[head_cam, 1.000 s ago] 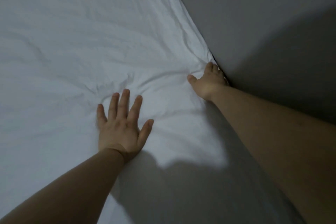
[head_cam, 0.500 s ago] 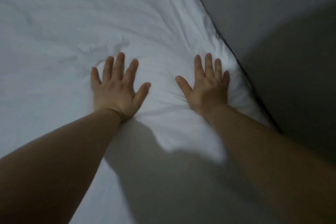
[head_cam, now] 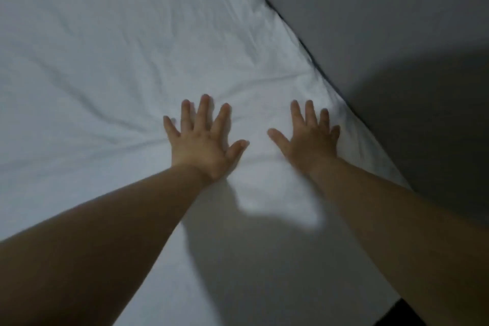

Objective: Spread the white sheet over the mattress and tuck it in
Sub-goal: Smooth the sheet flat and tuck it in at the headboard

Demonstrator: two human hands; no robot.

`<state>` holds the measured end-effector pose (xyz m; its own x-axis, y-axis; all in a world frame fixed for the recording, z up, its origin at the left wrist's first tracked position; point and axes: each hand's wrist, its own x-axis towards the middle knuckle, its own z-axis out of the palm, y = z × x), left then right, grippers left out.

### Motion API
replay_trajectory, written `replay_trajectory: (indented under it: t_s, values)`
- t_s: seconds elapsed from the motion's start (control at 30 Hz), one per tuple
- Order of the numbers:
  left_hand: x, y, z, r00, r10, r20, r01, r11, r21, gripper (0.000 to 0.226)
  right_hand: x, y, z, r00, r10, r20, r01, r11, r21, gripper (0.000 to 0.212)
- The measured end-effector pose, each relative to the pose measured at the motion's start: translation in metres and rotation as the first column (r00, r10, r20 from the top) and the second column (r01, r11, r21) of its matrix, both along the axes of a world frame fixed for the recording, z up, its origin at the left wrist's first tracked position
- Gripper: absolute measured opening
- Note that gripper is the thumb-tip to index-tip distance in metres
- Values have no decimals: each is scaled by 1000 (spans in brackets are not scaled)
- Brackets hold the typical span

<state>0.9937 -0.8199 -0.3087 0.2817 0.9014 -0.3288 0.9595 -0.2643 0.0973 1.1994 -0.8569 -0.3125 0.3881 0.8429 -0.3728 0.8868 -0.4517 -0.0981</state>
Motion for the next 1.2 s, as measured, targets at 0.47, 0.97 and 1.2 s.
replay_trajectory:
  t_s: [0.47, 0.97, 1.2]
  values:
    - [-44, -134, 23, 1000, -11, 3, 11, 1000, 26, 79, -70, -99, 27, 996, 64, -66, -64, 998, 8, 79]
    - [-262, -337, 51, 652, 737, -177, -754, 655, -51, 81, -107, -184, 42, 994, 4, 109, 2, 998, -58, 80]
    - [-245, -208, -22, 931, 365, -20, -365, 931, 8, 72, -287, -157, -31, 905, 418, 73, -421, 906, 34, 76]
